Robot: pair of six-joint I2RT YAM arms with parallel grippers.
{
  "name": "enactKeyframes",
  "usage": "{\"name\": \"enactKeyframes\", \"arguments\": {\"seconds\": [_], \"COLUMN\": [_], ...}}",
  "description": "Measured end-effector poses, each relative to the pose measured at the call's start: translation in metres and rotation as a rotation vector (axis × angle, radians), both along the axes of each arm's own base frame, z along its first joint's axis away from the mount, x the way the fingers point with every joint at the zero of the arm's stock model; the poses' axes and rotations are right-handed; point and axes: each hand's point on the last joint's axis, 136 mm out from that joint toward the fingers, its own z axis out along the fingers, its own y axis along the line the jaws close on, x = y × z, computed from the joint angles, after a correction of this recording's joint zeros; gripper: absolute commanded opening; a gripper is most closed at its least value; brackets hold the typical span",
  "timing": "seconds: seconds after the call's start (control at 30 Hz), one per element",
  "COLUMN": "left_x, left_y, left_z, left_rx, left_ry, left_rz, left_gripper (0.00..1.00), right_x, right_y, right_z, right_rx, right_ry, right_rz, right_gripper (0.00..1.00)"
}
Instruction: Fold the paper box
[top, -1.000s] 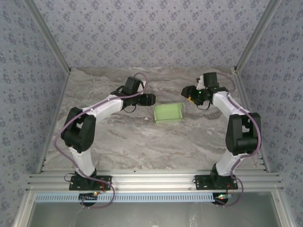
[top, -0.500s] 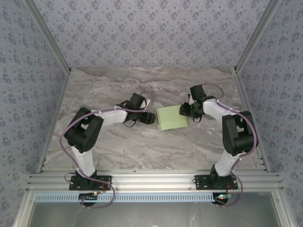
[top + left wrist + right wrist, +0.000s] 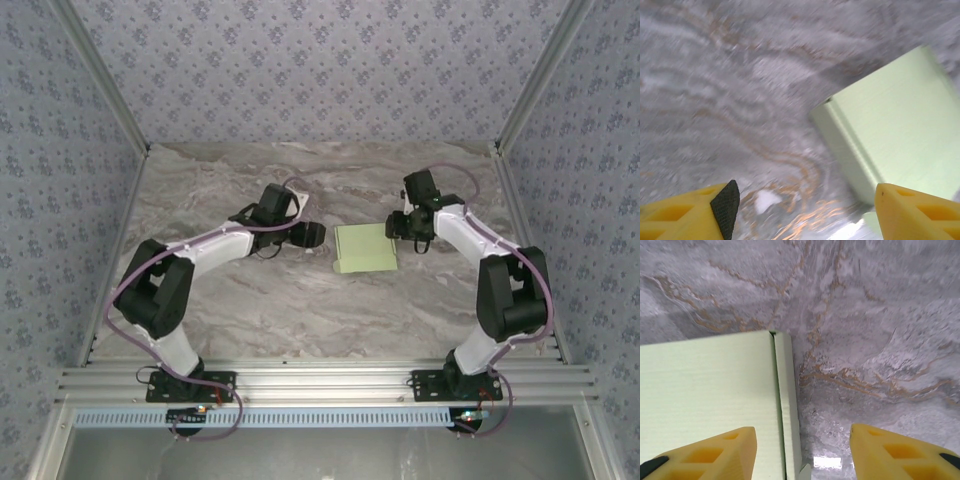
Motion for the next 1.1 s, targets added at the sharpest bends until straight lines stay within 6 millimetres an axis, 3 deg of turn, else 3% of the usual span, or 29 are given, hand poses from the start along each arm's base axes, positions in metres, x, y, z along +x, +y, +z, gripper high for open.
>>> {"name": "enactKeyframes", "arguments": {"seconds": [0.17, 0.4, 0.8, 1.1], "left_x": [0.008, 0.004, 0.007, -0.010], "left_y": [-0.026, -0.037, -0.039, -0.013], "left_z": [0.000, -0.060, -0.054, -0.039], "left_rx": [-0.059, -0.006, 0.117, 0.118], "left_ry": [0.024, 0.132, 0.019, 0.057], "left_rz": [-0.021, -0.022, -0.012, 0.017], "left_gripper": [0.72, 0.68, 0.67, 0.69], "right_x": [0.003, -0.009, -0.007, -0.011], "right_y": [-0.006, -0.001, 0.006, 0.033], "right_z": [-0.001, -0.043, -0.042, -0.040], "right_rx": [0.060, 0.110, 0.031, -0.075], "right_ry": [0.014, 0.130, 0.094, 0.074], "right_rz": [-0.004, 0.014, 0.066, 0.178], "right_gripper": [0.44, 0.42, 0.43, 0.41]}}
